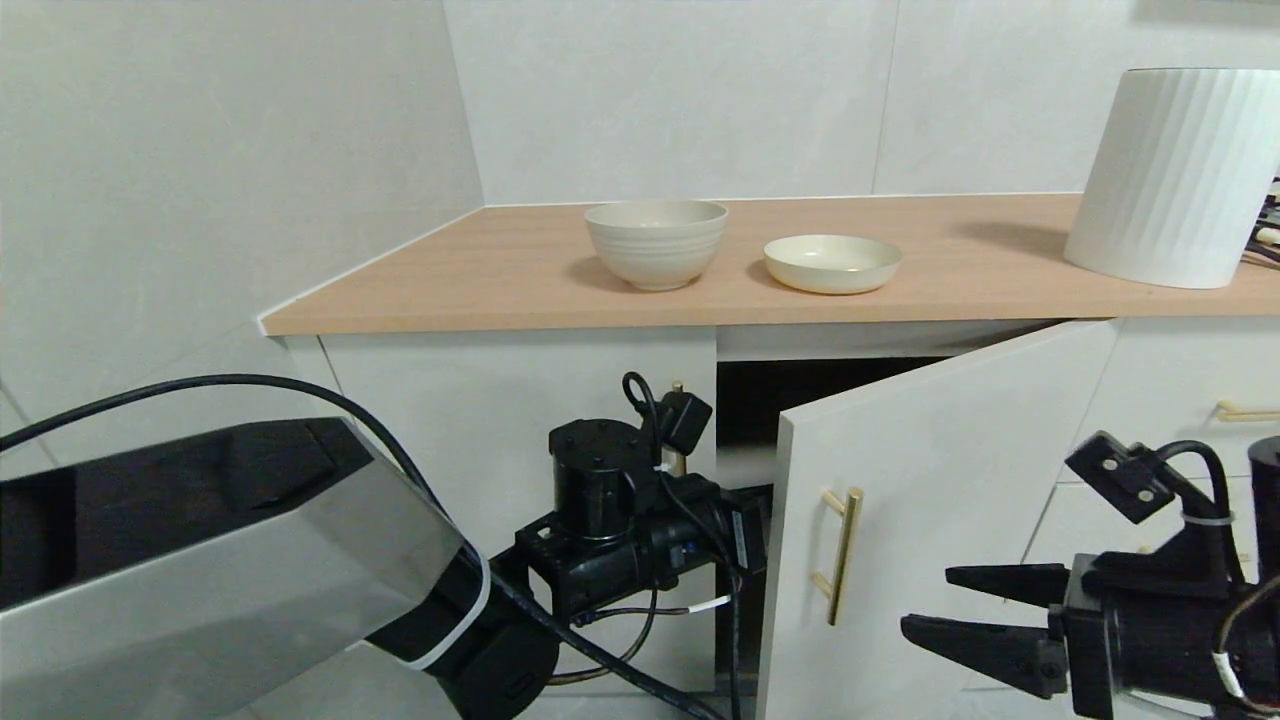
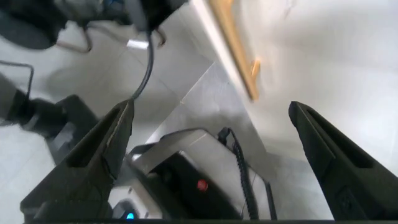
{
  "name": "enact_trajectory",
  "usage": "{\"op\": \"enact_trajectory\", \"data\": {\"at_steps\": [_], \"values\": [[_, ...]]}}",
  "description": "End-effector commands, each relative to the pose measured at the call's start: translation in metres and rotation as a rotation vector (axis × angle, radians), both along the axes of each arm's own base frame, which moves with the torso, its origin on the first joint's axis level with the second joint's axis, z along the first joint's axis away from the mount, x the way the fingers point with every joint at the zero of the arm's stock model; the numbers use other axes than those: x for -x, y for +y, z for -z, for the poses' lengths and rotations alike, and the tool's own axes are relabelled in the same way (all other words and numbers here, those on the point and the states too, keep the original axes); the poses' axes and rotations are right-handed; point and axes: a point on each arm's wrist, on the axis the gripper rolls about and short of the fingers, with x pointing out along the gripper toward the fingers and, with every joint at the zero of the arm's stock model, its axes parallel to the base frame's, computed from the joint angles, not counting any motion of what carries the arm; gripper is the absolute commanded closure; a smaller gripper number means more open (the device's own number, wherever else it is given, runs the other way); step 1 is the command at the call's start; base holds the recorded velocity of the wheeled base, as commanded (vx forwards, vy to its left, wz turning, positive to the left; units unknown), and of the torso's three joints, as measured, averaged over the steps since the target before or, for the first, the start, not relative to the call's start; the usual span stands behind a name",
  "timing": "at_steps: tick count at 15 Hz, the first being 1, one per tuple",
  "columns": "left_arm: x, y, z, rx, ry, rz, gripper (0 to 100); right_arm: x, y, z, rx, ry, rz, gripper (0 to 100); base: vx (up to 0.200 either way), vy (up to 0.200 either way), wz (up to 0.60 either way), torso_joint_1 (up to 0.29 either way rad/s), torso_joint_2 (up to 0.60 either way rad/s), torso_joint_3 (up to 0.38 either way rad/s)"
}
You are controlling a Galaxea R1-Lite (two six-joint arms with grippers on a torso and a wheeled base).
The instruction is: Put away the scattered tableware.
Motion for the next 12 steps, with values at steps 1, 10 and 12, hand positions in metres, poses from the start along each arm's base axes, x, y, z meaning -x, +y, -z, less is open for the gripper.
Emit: {"op": "enact_trajectory", "data": {"at_steps": [1,10,12], "values": [[0.001,0.000,-0.002,0.005,-0.003,0.001,100,0.017,-0.009,-0.005,-0.019,-0.037,0.000,0,0.000,0.000,0.00,0.000,0.00,0.000],[-0.005,-0.014,-0.002,-0.022,0.025,0.018,100,0.023,-0.011,-0.003,-0.020,-0.039,-0.009,0,-0.111,0.000,0.00,0.003,0.00,0.000],[-0.006,-0.018,0.002,-0.024,0.027,0.021,100,0.025,-0.012,-0.003,-0.022,-0.043,-0.009,0,-0.100,0.000,0.00,-0.004,0.00,-0.001]]}}
